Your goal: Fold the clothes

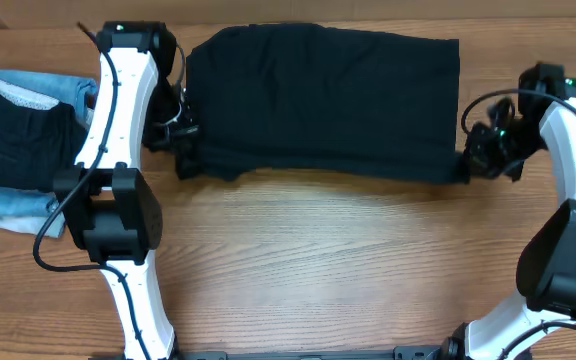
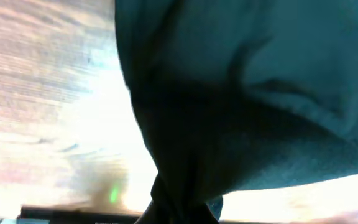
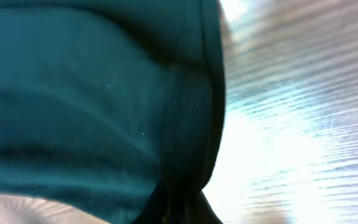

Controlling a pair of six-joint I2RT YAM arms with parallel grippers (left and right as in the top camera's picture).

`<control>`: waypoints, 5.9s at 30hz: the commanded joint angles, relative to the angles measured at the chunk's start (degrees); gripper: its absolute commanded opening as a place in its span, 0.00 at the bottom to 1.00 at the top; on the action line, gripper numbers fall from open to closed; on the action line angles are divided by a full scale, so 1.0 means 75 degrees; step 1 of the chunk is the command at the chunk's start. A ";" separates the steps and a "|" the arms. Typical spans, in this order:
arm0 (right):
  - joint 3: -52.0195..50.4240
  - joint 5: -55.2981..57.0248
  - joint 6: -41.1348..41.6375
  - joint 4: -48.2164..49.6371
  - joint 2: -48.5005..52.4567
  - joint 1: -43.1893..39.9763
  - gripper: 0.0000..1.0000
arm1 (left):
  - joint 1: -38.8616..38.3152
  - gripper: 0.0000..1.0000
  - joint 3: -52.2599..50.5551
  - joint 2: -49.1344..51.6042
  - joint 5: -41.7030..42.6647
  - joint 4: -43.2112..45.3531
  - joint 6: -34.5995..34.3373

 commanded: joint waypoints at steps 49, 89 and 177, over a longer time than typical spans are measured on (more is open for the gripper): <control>0.0087 -0.0490 -0.0277 0.2372 -0.0117 0.0087 0.04 | -0.1472 0.50 0.0597 -0.0306 -0.0224 0.5208 0.1443; -0.0221 0.0935 -0.0245 0.3331 -0.0117 0.1440 0.08 | -0.1582 0.42 0.1110 0.1545 -0.1402 0.9337 0.2241; -0.2116 0.0935 -0.0219 0.5458 -0.0117 0.1445 0.16 | -0.0650 0.08 0.3681 0.3861 0.0944 0.6216 0.2495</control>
